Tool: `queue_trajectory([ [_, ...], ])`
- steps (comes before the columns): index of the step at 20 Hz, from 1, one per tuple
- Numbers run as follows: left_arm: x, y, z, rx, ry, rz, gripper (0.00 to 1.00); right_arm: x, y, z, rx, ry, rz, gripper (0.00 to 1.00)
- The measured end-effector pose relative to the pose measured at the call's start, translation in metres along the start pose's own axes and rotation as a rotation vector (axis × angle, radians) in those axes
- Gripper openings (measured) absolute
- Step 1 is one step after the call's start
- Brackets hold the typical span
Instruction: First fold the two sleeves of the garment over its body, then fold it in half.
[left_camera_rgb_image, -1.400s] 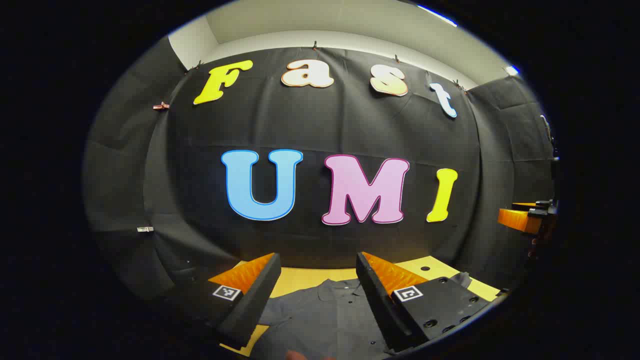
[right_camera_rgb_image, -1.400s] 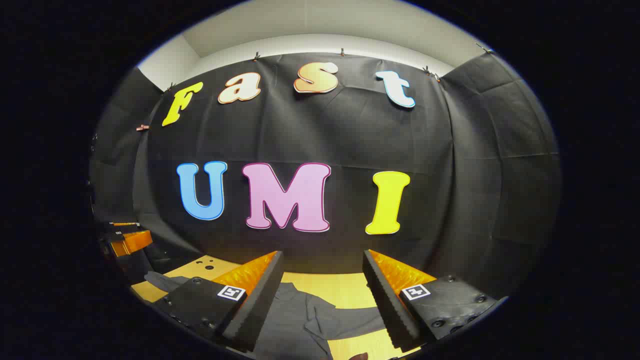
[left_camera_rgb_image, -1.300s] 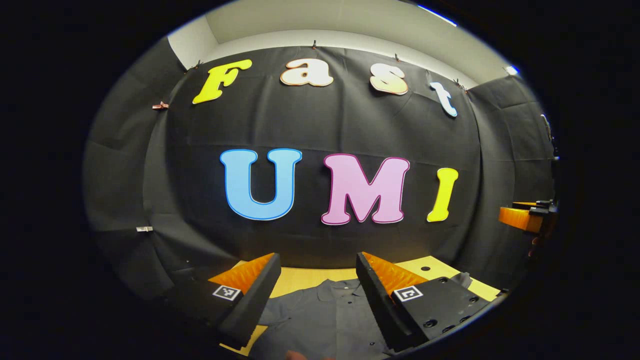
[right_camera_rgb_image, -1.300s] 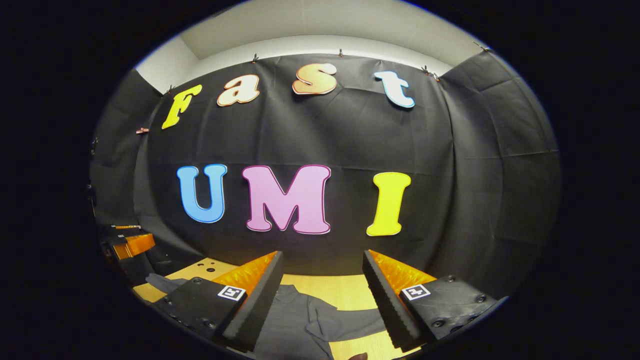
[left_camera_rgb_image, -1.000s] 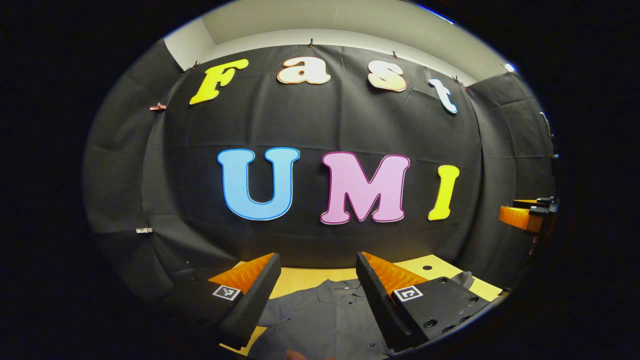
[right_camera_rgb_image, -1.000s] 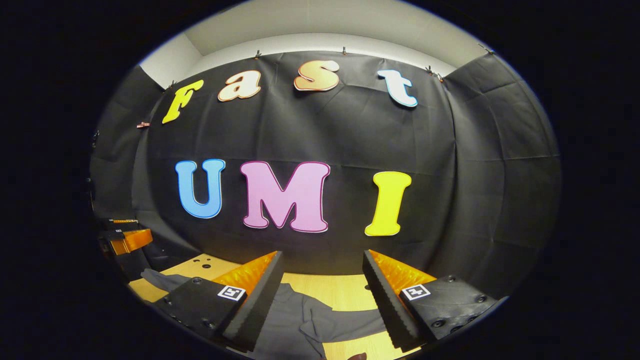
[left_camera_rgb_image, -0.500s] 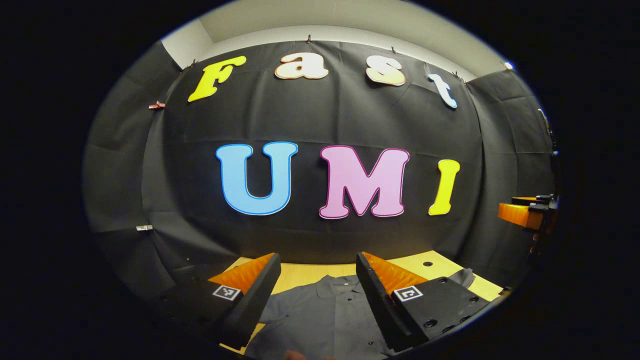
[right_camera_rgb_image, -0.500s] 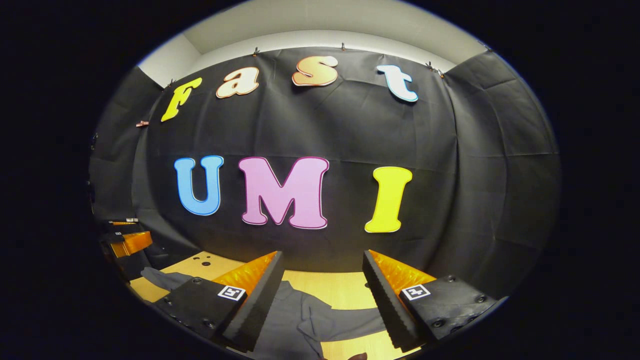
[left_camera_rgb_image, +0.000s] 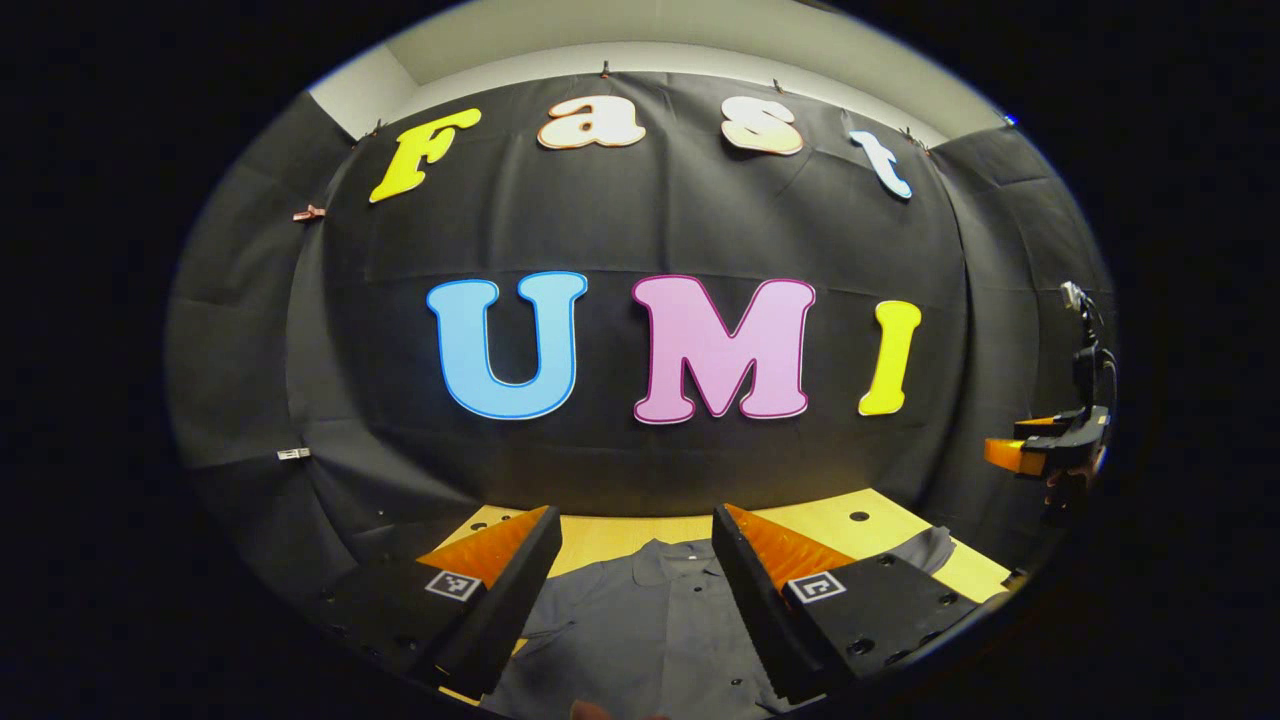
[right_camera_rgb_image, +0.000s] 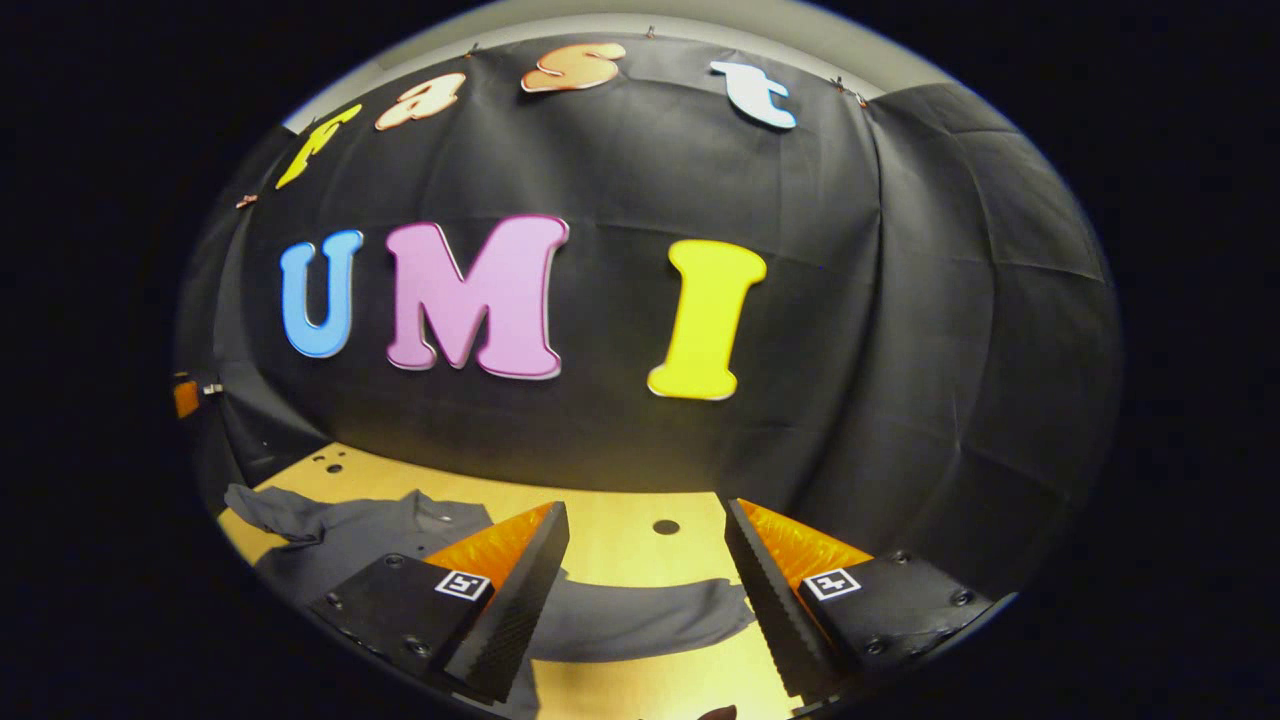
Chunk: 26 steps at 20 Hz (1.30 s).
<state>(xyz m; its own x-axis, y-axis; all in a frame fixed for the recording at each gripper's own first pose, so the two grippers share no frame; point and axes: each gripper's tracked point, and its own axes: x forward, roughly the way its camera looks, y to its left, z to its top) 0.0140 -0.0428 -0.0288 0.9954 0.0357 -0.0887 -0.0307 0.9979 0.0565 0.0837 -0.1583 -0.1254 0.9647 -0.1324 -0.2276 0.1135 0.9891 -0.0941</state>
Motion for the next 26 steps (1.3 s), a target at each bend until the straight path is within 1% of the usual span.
queue_trajectory([
  [3,0.001,-0.017,-0.005,0.005,0.021,-0.002,0.95,0.031,-0.029,-0.04,0.008,0.067,-0.014,0.97],
  [5,0.005,-0.026,-0.006,-0.011,0.031,0.003,0.95,0.055,-0.048,-0.073,0.021,0.125,-0.019,0.97],
  [8,0.011,-0.03,-0.007,-0.021,0.051,0.043,0.95,0.085,-0.063,-0.125,0.044,0.221,-0.015,0.98],
  [9,0.011,-0.03,-0.011,-0.015,0.059,0.057,0.95,0.095,-0.073,-0.145,0.052,0.256,-0.02,0.98],
  [13,0.014,-0.031,-0.02,0.011,0.096,0.107,0.95,0.126,-0.094,-0.202,0.108,0.355,-0.036,0.98],
  [15,0.016,-0.034,-0.022,-0.04,0.1,0.138,0.95,0.138,-0.103,-0.227,0.12,0.401,-0.044,0.98],
  [18,0.02,-0.043,-0.033,-0.116,0.13,0.167,0.95,0.149,-0.113,-0.256,0.126,0.456,-0.045,0.98],
  [19,0.024,-0.044,-0.038,-0.131,0.142,0.178,0.95,0.153,-0.114,-0.265,0.133,0.474,-0.042,0.92],
  [20,0.026,-0.045,-0.041,-0.145,0.155,0.187,0.96,0.155,-0.116,-0.273,0.136,0.491,-0.043,0.96],
  [21,0.028,-0.046,-0.045,-0.156,0.166,0.194,0.95,0.157,-0.118,-0.28,0.139,0.505,-0.042,0.97],
  [24,0.028,-0.044,-0.051,-0.154,0.189,0.215,0.96,0.157,-0.118,-0.298,0.167,0.546,-0.035,0.96],
  [25,0.027,-0.043,-0.052,-0.146,0.191,0.22,0.91,0.158,-0.117,-0.302,0.171,0.557,-0.033,0.97],
  [26,0.027,-0.041,-0.05,-0.14,0.191,0.225,0.95,0.158,-0.116,-0.305,0.176,0.566,-0.029,0.97],
])
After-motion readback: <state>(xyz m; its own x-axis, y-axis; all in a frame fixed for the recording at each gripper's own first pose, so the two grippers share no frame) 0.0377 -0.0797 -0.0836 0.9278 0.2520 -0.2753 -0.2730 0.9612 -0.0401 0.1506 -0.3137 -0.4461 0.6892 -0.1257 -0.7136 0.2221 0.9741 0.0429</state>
